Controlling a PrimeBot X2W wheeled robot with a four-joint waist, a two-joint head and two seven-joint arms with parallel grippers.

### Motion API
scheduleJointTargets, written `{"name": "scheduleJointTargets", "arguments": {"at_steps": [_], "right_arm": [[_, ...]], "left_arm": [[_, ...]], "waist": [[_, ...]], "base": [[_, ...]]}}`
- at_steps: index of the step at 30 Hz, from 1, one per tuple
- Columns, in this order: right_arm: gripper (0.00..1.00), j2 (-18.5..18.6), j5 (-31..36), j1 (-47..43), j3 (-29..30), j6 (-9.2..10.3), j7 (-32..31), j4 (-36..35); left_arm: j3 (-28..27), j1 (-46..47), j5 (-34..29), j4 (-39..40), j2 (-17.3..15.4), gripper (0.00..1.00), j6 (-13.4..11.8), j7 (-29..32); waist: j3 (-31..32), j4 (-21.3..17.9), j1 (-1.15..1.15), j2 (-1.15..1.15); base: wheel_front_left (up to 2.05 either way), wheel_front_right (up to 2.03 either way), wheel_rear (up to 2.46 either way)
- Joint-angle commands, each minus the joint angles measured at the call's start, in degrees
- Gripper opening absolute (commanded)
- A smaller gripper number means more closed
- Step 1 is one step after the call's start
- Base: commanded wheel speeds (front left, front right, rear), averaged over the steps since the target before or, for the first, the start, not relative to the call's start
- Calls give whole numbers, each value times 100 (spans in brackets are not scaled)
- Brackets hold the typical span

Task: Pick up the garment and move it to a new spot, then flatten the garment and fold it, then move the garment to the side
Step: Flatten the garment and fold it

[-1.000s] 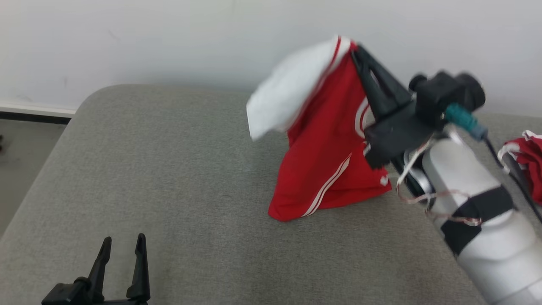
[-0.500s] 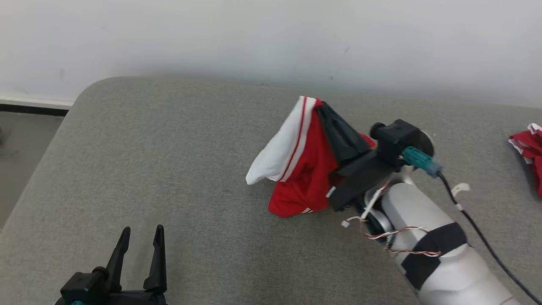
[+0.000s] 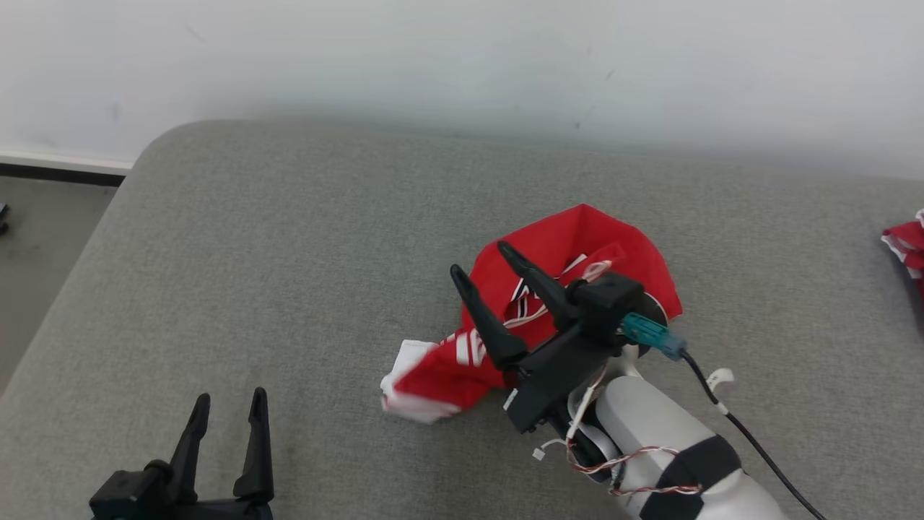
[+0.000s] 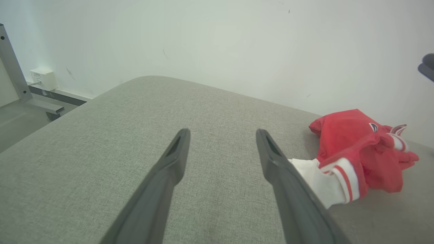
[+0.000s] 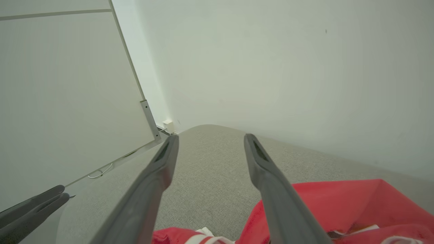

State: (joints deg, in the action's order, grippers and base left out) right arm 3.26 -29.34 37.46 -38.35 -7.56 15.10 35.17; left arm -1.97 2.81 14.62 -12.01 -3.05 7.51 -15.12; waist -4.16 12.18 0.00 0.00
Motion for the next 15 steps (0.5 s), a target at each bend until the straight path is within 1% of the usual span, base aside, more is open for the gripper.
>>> {"name": "scheduleJointTargets", "arguments": {"at_steps": [1,4,6,12,15], "right_arm": [[100,69,7,-135,89,12,5,-114],[100,273,97,-375,357,12,5,-465],[100,445,186,-601,660,12,5,-761],[100,831,537,-1617,1863,12,5,-1732],[100,925,738,-2203,2424,12,4,-2126]], "left_arm": [[-36,-57,-2,5,0,100,-8,-1],[-98,-128,-49,23,3,100,-8,-1],[-126,-172,-90,44,3,100,-8,-2],[-226,-317,-123,94,-3,100,-8,-1],[-243,-345,-152,130,-18,100,-8,-1]], "waist": [[52,-84,0,0],[168,-214,0,0],[248,-295,0,0],[426,-558,0,0],[451,-626,0,0]], "base": [[0,0,0],[0,0,0],[0,0,0],[0,0,0],[0,0,0]]}}
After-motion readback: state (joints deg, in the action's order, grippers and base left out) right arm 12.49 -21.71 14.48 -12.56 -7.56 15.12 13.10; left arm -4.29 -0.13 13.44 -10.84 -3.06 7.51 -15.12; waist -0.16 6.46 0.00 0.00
